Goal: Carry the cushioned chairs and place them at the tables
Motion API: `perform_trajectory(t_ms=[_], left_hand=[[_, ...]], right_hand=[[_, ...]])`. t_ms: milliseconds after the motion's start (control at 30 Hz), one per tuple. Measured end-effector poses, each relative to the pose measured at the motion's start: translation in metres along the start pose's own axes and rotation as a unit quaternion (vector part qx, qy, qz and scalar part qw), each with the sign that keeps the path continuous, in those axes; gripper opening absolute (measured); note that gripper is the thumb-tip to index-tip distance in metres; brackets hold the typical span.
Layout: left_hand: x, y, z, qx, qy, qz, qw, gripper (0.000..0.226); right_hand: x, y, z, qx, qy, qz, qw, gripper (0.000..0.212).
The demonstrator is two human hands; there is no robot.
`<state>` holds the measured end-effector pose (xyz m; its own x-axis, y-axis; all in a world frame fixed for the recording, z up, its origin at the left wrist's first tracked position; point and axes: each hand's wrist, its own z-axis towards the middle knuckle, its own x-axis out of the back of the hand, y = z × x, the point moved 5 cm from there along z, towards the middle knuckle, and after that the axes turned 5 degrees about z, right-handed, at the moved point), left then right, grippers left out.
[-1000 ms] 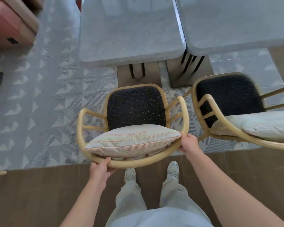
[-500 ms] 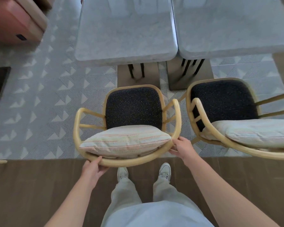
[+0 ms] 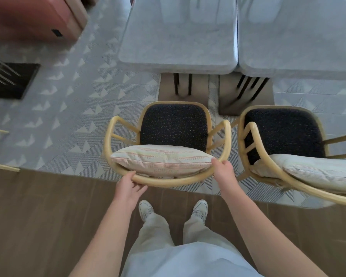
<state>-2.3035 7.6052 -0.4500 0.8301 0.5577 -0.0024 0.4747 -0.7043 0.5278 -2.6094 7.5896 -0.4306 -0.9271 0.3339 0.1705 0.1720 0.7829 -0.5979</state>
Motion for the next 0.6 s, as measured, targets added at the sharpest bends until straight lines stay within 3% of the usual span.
perform_trajectory(t_ms=[100, 267, 433, 600], left_hand=[[0.003, 0.013, -0.014, -0.019, -0.014, -0.020, 1.000, 0.058], [0.015, 0.060, -0.047, -0.118, -0.057, -0.048, 0.990, 0.048], [0.036, 0.128, -0.089, -0.242, -0.095, 0.006, 0.966, 0.041], [0.096, 0.181, -0.127, -0.343, -0.093, 0.029, 0.934, 0.048]], right_hand=[[-0.008, -0.015, -0.020, 0.041, -0.007, 0.001, 0.999, 0.057], [-0.031, -0.055, -0.063, 0.159, -0.020, -0.009, 0.987, 0.051], [-0.085, -0.087, -0.119, 0.241, -0.093, 0.013, 0.966, 0.049], [-0.164, -0.098, -0.184, 0.276, -0.170, 0.006, 0.946, 0.048]])
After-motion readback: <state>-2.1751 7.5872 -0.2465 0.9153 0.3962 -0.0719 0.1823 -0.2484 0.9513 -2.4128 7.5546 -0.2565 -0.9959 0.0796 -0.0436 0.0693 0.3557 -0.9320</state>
